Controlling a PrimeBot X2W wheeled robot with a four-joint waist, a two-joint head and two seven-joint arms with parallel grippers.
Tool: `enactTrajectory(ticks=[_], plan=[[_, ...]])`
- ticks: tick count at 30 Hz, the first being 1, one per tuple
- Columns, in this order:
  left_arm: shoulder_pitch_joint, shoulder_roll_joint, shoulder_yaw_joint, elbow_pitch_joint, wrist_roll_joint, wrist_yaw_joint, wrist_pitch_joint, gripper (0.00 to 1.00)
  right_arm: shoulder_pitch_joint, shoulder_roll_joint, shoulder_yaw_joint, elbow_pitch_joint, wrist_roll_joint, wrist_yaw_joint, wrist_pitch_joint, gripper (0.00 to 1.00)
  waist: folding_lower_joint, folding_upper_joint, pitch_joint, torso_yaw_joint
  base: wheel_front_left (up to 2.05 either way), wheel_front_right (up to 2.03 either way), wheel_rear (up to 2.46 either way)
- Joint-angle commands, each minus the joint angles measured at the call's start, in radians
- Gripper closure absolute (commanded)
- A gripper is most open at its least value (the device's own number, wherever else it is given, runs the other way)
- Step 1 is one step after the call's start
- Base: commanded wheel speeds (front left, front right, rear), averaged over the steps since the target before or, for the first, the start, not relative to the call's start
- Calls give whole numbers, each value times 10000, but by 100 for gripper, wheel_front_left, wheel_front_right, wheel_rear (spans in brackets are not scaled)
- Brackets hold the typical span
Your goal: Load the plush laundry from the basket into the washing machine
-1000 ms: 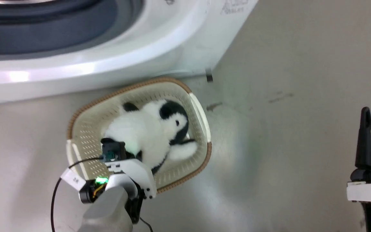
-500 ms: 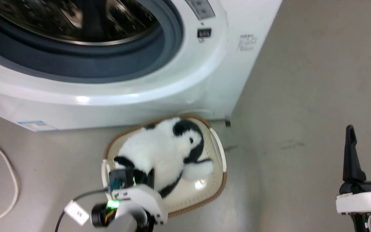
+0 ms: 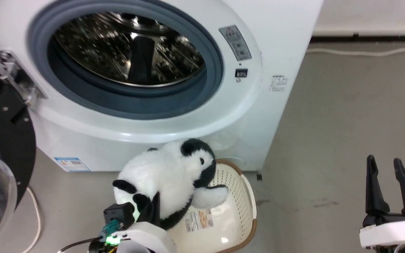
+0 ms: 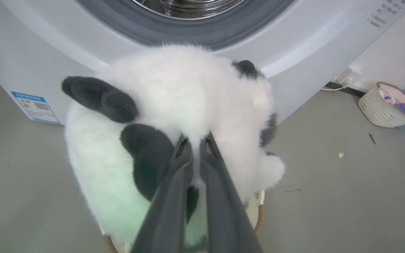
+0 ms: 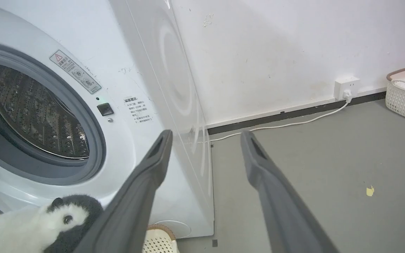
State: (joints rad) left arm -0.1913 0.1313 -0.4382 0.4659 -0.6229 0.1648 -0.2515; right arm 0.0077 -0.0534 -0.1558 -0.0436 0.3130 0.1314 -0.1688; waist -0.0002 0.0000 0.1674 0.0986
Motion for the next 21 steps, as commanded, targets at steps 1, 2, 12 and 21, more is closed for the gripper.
enactTrajectory(ticks=[1,2,12,21], plan=[[169,139,32,-458,95,124,-18,100,152,28,6,78,74,-7,-27,0,2,0,-300,118,0,0,0],[257,212,40,-737,124,209,18,100,184,29,6,113,102,-7,-43,0,2,0,-387,137,0,0,0],[604,928,289,-3120,335,998,604,100,322,30,24,303,283,-7,-150,0,2,0,-778,136,0,0,0],[-343,1422,901,-3688,365,1363,923,100,199,31,-21,332,376,-7,-250,0,2,0,-464,-135,0,0,0]])
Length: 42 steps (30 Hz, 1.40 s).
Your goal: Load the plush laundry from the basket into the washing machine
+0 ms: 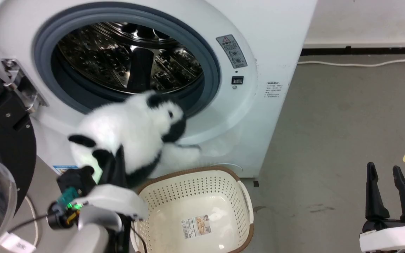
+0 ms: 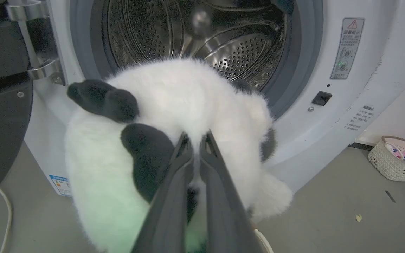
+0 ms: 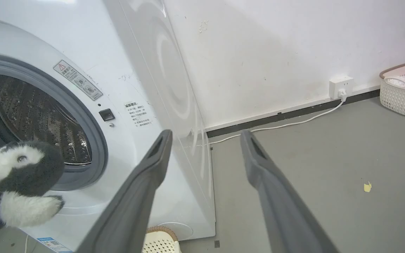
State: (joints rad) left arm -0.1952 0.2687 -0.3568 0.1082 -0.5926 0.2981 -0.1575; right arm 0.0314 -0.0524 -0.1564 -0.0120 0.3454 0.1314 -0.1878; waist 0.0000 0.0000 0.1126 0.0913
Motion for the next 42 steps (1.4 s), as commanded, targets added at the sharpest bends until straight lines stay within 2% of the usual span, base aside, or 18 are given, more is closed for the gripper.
enactTrajectory(ticks=[1,11,21,28,34,42], plan=[[-461,92,152,-101,62,37,-6,100,-49,21,-29,13,54,-7,-67,0,0,0,142,-96,0,0,0],[-2320,316,685,615,8,82,134,100,-380,22,-163,-156,34,-7,-79,0,0,0,1045,-439,0,0,0],[-4634,554,1248,2136,-71,24,28,100,-1025,22,-138,-410,-39,-7,-73,0,0,0,2465,-934,0,0,0],[-6361,713,1510,2726,-47,93,57,100,-1441,22,-173,-539,-56,-7,-103,0,0,0,3530,-1253,0,0,0],[-7586,1017,1706,3136,-29,101,207,100,-1739,12,-97,-617,-29,-7,-142,0,0,0,4296,-1592,0,0,0],[-9070,1572,1888,3583,112,348,673,100,-1978,-89,-147,-637,95,-7,-258,0,0,0,5318,-2074,0,0,0]])
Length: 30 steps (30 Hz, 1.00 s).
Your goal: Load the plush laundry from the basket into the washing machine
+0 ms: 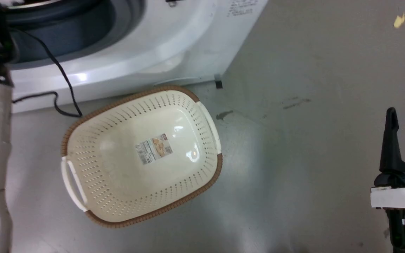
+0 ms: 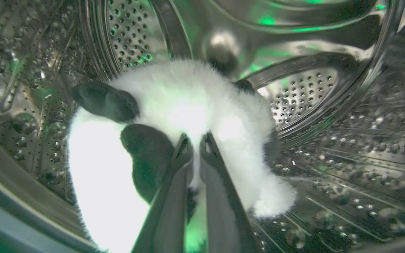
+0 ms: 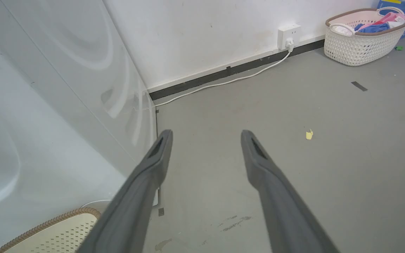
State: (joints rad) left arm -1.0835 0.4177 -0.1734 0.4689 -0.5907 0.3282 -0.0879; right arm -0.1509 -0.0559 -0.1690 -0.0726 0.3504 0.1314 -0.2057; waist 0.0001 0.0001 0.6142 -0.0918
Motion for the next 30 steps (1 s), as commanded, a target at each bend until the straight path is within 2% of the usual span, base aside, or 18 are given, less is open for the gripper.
enactTrajectory(ticks=[1,14,25,26,27,28,30], plan=[[-315,154,69,18,106,94,79,100,-166,-64,-39,-29,65,-7,-99,0,-1,-1,409,-299,0,0,0],[-1657,936,-232,540,435,288,1396,100,-199,-173,-147,-124,294,-7,-312,0,-1,-1,1562,-739,0,0,0],[-2000,956,-181,901,281,459,1689,100,-250,-203,-137,-93,367,-7,-430,0,-1,-1,1979,-715,0,0,0],[-2009,943,-180,928,273,471,1669,84,-270,-208,-127,-83,370,-7,-436,0,-1,-1,1987,-707,0,0,0],[-2018,925,-180,963,253,471,1671,24,-286,-217,-118,-75,372,-7,-441,0,-1,-1,1990,-696,0,0,0],[-2028,911,-174,994,232,468,1657,0,-300,-227,-112,-70,375,-7,-445,0,-1,-1,1993,-688,0,0,0],[-2049,897,-179,1062,207,458,1641,0,-325,-250,-102,-62,380,-7,-454,0,-1,-1,1998,-676,0,0,0]])
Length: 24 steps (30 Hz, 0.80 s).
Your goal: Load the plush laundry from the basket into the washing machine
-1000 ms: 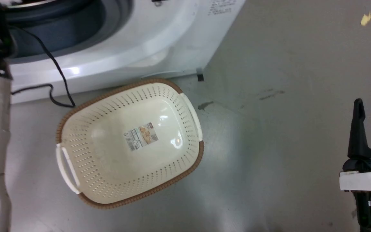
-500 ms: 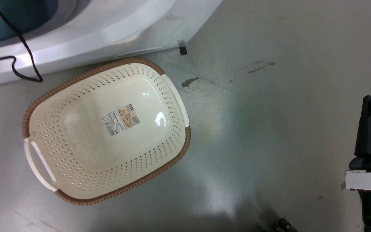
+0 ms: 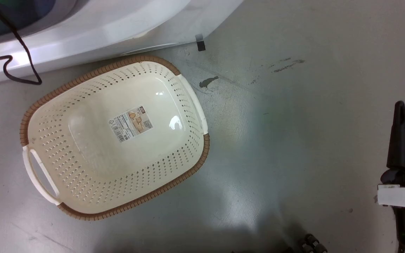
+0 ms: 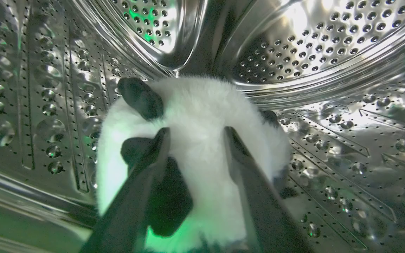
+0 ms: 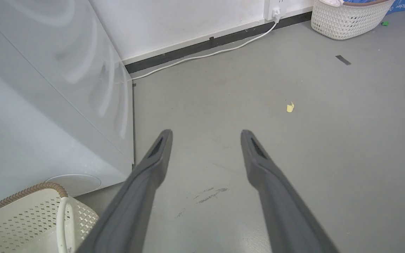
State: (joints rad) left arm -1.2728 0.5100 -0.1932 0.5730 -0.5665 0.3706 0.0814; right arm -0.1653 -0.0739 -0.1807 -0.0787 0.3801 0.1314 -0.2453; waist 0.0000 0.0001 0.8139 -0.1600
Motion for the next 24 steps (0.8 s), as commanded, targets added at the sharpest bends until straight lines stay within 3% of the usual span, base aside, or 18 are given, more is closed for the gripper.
enactTrajectory(ticks=[1,11,24], plan=[[-169,-31,19,54,-50,28,-59,0,-191,-82,15,2,85,-7,-60,0,0,-1,2,11,0,0,0],[-292,-187,56,384,-314,-234,-272,0,-192,-152,-28,59,40,-7,-87,0,0,-1,-178,151,0,0,0],[809,-1107,-110,858,-752,-1050,-1576,0,-68,-303,-74,-84,-146,-7,125,0,0,-1,-1525,1038,0,0,0]])
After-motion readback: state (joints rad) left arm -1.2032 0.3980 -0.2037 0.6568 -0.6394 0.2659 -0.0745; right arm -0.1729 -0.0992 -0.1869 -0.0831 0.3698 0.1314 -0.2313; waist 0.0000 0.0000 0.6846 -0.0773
